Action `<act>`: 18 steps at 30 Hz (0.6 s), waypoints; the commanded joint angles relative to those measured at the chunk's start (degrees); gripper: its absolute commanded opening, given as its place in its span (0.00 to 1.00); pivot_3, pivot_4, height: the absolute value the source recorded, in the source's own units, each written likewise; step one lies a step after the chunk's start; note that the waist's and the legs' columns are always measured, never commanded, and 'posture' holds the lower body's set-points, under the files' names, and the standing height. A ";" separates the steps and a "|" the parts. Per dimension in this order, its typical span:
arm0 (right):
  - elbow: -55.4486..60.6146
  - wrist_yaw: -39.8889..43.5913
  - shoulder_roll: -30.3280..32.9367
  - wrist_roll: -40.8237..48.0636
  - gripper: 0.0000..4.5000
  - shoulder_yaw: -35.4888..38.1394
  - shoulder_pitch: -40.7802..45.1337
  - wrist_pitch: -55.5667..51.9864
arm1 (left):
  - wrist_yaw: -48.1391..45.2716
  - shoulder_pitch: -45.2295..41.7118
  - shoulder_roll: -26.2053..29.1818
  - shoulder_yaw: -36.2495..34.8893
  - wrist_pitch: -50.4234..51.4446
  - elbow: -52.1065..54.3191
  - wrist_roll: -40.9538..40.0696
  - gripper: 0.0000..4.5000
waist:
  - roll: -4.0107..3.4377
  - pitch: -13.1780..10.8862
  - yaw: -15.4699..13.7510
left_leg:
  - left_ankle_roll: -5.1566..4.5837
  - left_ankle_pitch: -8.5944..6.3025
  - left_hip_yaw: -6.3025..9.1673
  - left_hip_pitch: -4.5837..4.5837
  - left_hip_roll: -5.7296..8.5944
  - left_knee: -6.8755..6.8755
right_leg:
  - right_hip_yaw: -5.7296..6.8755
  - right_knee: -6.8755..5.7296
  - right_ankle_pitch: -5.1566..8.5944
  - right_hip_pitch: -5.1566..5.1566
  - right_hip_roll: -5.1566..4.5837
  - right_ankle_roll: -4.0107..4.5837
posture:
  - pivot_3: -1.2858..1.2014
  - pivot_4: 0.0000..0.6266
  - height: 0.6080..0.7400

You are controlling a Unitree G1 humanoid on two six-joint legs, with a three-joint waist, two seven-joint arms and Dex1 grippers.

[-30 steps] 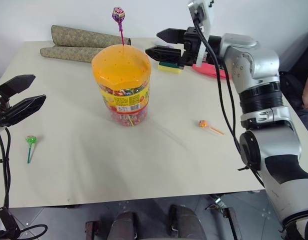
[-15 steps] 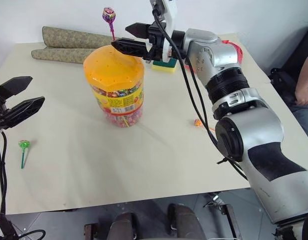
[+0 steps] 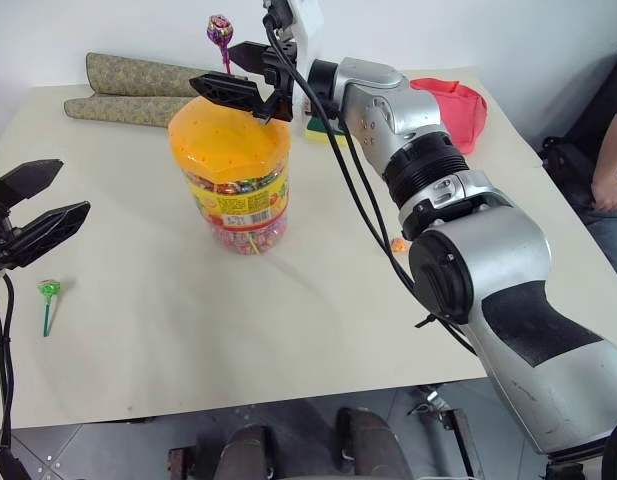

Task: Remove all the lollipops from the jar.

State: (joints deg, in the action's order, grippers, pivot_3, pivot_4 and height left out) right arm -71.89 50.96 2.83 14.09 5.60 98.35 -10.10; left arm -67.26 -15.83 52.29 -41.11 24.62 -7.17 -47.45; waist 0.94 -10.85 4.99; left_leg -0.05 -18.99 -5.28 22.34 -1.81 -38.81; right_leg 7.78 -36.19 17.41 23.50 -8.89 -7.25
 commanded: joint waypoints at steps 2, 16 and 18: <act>0.34 -2.05 -0.87 -0.08 0.71 2.09 3.38 0.99 | 0.84 0.75 0.01 -2.18 -0.04 2.59 -1.71 1.00 | 0.00 0.00 0.01 | 0.00 0.00 -0.01 0.00 -0.03 0.02 | -0.05 0.00 0.00 0.03 0.04 0.00 | 0.52 0.24 1.00; 0.72 -3.97 0.02 0.29 0.01 6.18 7.35 1.02 | -0.57 0.05 0.87 -1.54 -0.02 0.74 -1.87 1.00 | 0.00 0.00 0.44 | 0.03 0.00 -0.06 -0.01 -0.08 0.18 | -0.20 0.00 0.00 0.13 0.15 0.00 | 0.52 0.24 1.00; 0.72 -4.75 0.33 0.47 0.01 7.14 8.29 1.13 | -1.17 -0.61 1.07 -1.07 -0.02 0.04 -1.73 1.00 | 0.00 0.00 0.48 | 0.04 0.00 -0.06 -0.01 -0.09 0.18 | -0.21 0.00 0.00 0.13 0.17 0.00 | 0.52 0.24 1.00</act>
State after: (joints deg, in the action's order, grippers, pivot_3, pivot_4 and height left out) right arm -72.47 46.89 2.15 13.06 11.27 103.93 -10.00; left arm -67.73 -15.50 52.21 -41.61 24.94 -7.43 -48.04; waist 0.94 -10.85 5.47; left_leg -0.01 -18.99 -5.34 22.33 -1.90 -38.63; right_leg 7.57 -36.19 17.41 23.63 -8.72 -7.25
